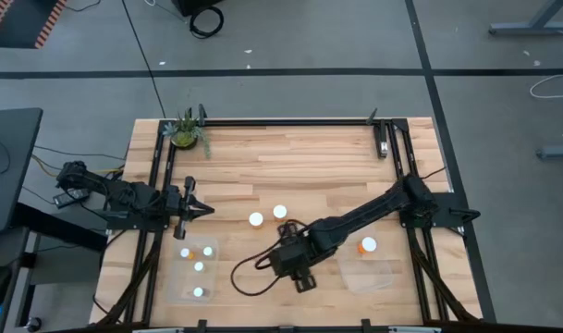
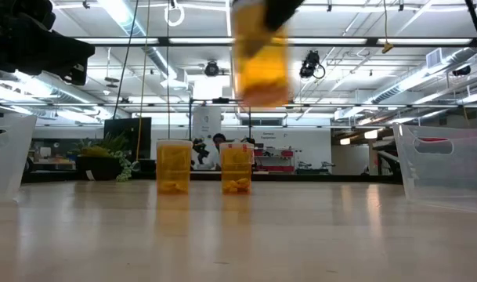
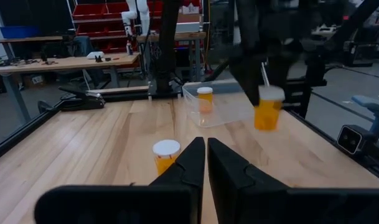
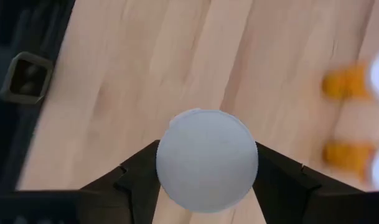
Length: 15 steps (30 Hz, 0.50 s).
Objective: Pick and place medicine bottles into bin by pill shape (circle, oval)
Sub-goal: Put the large orange pill bottle into the right transparent bin
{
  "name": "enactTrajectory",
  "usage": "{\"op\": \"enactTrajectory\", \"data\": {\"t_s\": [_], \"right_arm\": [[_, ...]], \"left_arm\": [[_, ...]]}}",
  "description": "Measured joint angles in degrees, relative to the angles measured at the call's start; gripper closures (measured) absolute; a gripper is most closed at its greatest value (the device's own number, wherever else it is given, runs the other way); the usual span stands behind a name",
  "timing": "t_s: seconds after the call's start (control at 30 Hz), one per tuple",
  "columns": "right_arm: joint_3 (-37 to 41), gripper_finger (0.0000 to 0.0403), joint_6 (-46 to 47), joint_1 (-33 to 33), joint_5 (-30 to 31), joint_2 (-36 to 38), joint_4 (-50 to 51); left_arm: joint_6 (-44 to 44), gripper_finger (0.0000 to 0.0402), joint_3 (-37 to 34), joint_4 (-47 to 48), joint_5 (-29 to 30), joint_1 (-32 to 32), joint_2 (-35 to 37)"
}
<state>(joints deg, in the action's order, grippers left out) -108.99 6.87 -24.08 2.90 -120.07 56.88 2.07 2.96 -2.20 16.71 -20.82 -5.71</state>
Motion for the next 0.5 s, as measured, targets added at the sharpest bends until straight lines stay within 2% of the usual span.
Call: {"op": "enactTrajectory", "data": {"t_s": [0.2, 0.37, 0.5], "right_arm": [[5.78, 0.0172, 7.09, -2.87, 0.05, 7.22, 3.07], [17.59, 0.0179, 14.68, -5.22, 3.59, 15.44, -0.25], [28.14, 0.0173, 24.34, -6.74, 5.91, 23.12, -1.95]], "left_arm": [[0.02, 0.0366, 0.0, 0.26, -0.03, 0.0, 0.08], [0.02, 0.037, 0.0, 0.34, -0.01, 0.0, 0.08], [0.0, 0.0376, 0.0, 0.33, 0.0, 0.0, 0.08]]}}
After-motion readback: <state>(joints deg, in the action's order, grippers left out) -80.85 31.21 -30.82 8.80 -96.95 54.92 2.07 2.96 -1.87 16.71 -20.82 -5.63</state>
